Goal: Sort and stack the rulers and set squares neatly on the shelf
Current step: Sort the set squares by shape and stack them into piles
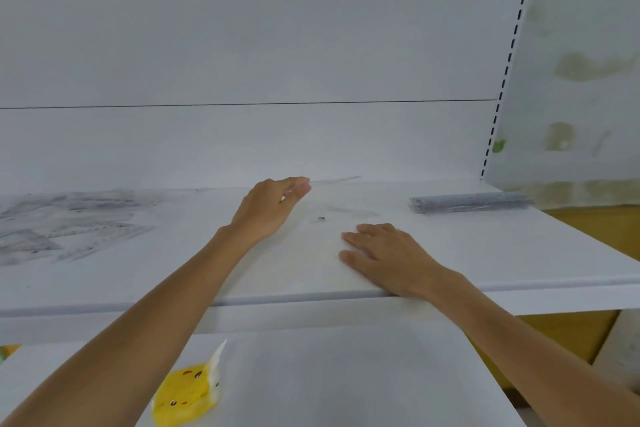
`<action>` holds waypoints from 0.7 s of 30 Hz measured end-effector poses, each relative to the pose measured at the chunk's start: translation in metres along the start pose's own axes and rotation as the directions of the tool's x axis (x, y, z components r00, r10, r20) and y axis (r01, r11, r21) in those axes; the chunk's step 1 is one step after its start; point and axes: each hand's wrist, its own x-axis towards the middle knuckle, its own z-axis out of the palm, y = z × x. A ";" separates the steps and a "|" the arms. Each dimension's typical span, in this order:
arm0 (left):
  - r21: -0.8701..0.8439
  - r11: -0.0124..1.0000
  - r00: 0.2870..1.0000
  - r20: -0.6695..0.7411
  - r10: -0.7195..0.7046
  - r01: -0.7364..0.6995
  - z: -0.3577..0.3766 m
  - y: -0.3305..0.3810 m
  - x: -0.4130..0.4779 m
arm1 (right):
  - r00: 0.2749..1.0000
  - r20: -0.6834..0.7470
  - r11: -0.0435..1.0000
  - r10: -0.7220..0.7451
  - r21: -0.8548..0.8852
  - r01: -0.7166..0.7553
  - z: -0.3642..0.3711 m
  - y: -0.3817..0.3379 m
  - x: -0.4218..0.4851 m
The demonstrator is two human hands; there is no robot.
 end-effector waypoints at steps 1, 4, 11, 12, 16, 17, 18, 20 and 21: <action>-0.005 1.000 0.999 0.036 0.003 -0.003 0.004 0.002 0.004 | 1.000 -0.010 1.000 0.002 0.007 -0.002 0.000 0.000 0.001; 0.025 0.999 0.989 0.145 0.022 -0.026 0.017 0.008 0.016 | 1.000 -0.026 0.999 0.006 0.040 -0.005 0.003 0.001 0.001; 0.155 0.982 0.975 0.206 0.077 -0.110 0.042 0.011 0.025 | 0.999 -0.049 0.998 0.004 0.066 -0.001 0.003 0.001 0.000; 0.182 0.975 0.973 0.210 0.091 -0.130 0.043 0.009 0.027 | 0.999 -0.047 0.998 0.006 0.068 -0.002 0.002 0.001 0.000; 0.163 0.975 0.961 0.256 0.105 -0.150 0.049 0.003 0.029 | 0.999 -0.052 0.998 0.007 0.069 -0.004 0.002 0.001 0.000; 0.145 0.979 0.960 0.262 0.103 -0.144 0.050 0.002 0.030 | 0.998 -0.056 0.997 0.008 0.071 -0.004 0.002 0.001 0.000; 0.129 0.981 0.959 0.264 0.105 -0.143 0.051 0.001 0.030 | 0.998 -0.059 0.997 0.009 0.072 -0.005 0.002 0.001 0.000; 0.090 0.986 0.959 0.261 0.115 -0.142 0.053 0.000 0.031 | 0.998 -0.061 0.997 0.011 0.074 -0.007 0.002 0.001 0.000; 0.057 0.989 0.961 0.252 0.117 -0.135 0.054 -0.001 0.032 | 0.998 -0.060 0.997 0.012 0.073 -0.007 0.002 0.001 0.000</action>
